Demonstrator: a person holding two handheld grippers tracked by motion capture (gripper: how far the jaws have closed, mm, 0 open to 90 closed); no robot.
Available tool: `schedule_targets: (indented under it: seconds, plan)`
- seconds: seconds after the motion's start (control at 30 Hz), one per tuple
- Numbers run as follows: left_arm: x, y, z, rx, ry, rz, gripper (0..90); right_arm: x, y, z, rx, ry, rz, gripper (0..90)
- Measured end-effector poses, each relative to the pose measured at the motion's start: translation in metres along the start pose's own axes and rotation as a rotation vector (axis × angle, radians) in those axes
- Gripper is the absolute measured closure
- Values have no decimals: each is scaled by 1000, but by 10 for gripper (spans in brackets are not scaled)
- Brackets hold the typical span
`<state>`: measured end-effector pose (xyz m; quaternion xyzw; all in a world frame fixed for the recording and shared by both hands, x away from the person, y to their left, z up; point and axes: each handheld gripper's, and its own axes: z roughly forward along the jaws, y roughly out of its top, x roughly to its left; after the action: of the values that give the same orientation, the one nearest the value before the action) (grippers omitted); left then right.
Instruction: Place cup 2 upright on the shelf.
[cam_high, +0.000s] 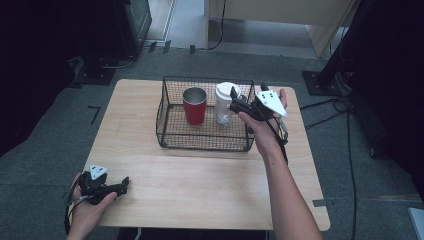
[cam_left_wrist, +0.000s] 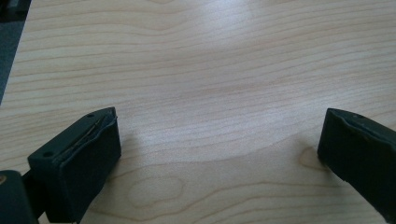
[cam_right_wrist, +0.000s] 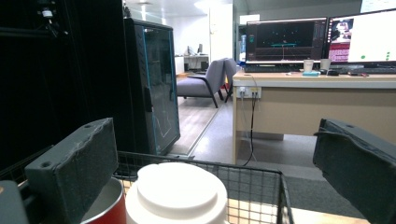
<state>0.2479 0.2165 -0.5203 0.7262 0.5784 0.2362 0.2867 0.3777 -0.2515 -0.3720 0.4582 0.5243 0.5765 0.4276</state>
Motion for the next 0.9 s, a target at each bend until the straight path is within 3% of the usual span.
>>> schedule_targets:
  seconds: [0.5,0.9]
  plan:
    - [0,0,0,0,0,2,0,-16,-1,-43,-7,7,-16,2]
    - [0,0,0,-2,0,0,0,-31,-9,-75,-6,-15,-30,2]
